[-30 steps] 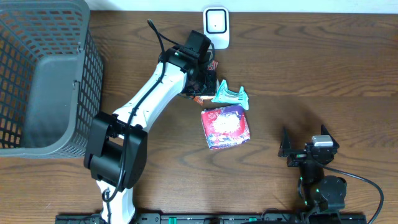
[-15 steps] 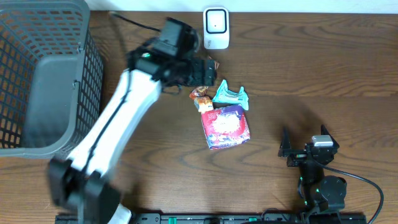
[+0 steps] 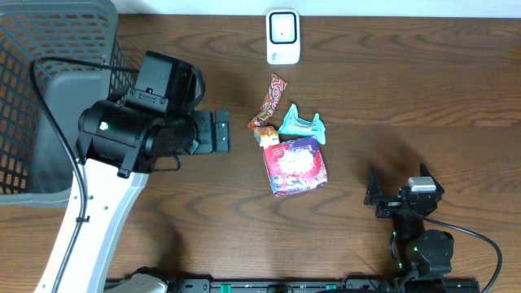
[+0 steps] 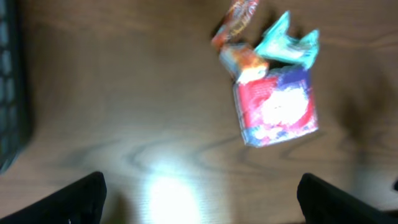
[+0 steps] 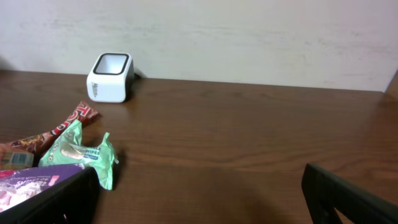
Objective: Scan the item barcode
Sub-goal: 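Withdraw the left gripper to the left of the item pile, then move the right gripper in from the right and grasp the purple-red package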
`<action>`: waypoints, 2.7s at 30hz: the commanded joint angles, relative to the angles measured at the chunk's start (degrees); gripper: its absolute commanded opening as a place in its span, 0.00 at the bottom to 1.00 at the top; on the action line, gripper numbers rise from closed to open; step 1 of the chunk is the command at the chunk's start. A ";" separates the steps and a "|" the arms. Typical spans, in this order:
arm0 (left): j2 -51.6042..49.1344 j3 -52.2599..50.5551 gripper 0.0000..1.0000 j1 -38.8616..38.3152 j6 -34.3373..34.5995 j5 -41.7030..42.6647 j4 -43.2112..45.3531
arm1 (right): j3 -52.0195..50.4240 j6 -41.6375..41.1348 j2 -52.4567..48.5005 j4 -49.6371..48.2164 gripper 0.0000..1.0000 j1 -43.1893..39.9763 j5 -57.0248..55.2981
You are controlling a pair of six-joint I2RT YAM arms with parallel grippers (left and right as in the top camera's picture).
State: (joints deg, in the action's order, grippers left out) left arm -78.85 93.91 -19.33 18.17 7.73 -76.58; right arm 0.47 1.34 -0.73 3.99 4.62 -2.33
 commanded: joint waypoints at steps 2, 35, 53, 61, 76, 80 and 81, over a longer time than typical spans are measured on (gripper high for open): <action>-0.15 1.01 0.98 0.20 -0.11 -3.08 -2.84 | -0.15 0.44 0.09 0.09 0.99 0.09 0.09; -0.13 1.01 0.98 0.20 -0.13 -3.06 -4.81 | -0.15 -30.16 0.09 -19.56 0.99 0.09 42.93; -0.13 1.01 0.98 0.20 -0.13 -3.06 -4.81 | 52.30 -3.91 -42.95 31.34 0.99 -0.09 29.62; -0.13 1.01 0.98 0.20 -0.13 -3.06 -4.81 | 65.48 -4.09 -70.51 49.75 0.99 -0.07 39.10; -0.13 1.01 0.98 0.20 -0.13 -3.06 -4.81 | 65.40 6.23 -100.69 49.22 0.80 0.72 41.11; -0.13 1.01 0.98 0.20 -0.13 -3.06 -4.81 | 65.40 6.29 -106.05 46.38 0.72 0.74 43.19; -0.13 1.01 0.98 0.20 -0.13 -3.08 -4.81 | 65.40 6.29 -107.27 45.88 0.72 0.76 44.26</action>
State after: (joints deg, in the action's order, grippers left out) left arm -78.98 93.97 -19.33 18.17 5.58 -81.10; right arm 64.95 5.87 -105.67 50.39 4.84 38.26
